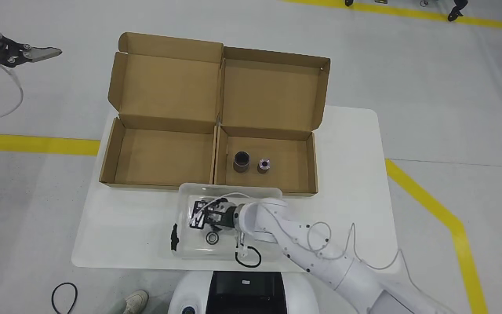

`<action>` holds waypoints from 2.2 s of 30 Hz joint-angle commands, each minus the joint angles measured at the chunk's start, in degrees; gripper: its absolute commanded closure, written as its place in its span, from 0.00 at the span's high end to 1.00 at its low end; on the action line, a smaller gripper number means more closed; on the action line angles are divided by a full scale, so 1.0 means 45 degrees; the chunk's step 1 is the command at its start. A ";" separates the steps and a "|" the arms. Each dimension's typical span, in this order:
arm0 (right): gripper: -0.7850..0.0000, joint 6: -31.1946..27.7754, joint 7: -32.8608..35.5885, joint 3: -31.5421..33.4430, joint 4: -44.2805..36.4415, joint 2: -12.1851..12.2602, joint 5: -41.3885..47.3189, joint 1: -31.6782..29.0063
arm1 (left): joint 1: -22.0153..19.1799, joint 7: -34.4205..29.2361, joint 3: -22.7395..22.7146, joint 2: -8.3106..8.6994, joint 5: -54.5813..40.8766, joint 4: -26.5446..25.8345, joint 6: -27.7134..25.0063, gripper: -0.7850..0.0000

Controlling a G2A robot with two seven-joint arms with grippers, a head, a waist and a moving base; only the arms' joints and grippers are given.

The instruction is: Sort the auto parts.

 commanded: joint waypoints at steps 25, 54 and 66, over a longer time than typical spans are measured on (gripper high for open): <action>0.00 0.0193 -0.2958 0.1753 -0.2702 0.0622 -0.0303 -0.2045 | 0.0000 0.0000 0.0000 0.0000 0.0000 0.0000 0.0000 1.00; 0.00 -0.0320 -0.3972 0.3572 -0.6326 0.0620 0.0132 -0.0199 | 0.0000 0.0000 0.0000 0.0000 0.0000 0.0000 0.0000 1.00; 0.00 -0.0256 -0.3745 0.4132 -0.6845 0.0468 0.0540 0.0771 | 0.0000 0.0000 0.0000 0.0000 0.0000 0.0000 0.0000 1.00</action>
